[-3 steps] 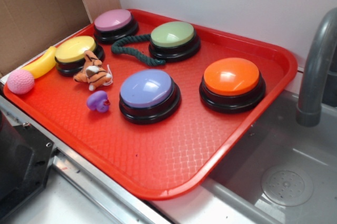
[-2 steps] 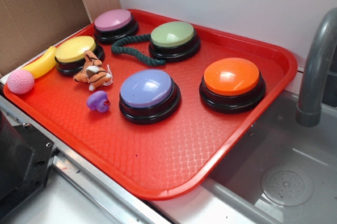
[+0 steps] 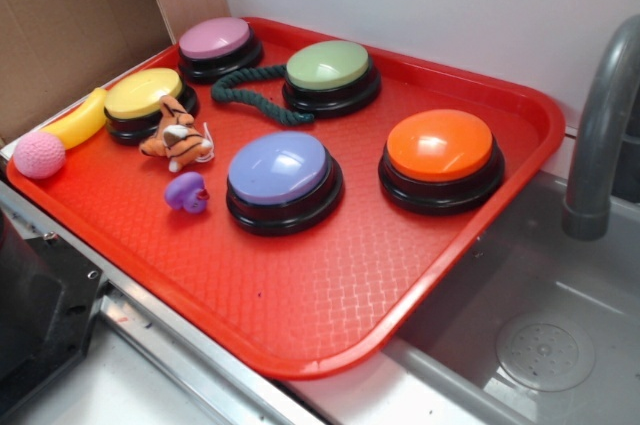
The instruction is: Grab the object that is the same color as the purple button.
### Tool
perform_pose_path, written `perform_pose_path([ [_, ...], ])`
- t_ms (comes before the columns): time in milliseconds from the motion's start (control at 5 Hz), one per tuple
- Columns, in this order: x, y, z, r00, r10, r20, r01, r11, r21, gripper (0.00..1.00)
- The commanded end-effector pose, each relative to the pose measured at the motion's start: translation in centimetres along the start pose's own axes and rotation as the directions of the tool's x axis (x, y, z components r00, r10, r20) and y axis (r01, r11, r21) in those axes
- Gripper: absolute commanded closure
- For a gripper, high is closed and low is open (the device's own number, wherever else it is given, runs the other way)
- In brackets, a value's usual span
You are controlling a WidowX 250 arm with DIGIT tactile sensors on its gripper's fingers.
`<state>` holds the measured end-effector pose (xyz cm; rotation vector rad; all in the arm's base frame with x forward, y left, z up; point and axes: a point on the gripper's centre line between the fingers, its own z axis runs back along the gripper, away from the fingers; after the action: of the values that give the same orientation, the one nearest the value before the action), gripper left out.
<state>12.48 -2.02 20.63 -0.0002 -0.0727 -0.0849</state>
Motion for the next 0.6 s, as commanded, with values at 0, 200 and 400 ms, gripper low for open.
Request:
perform_pose_path([
  [0,1.5,-0.4,-6.9,0.971,-0.235,0.044,0.233,0.971,0.048,0.0],
  [200,2.4,0.3,-11.5,0.91,-0.408,0.071,0.409,0.913,0.005,0.0],
  [400,3.4,0.3,-14.5,0.862,-0.498,0.09,0.502,0.865,-0.015,0.0],
])
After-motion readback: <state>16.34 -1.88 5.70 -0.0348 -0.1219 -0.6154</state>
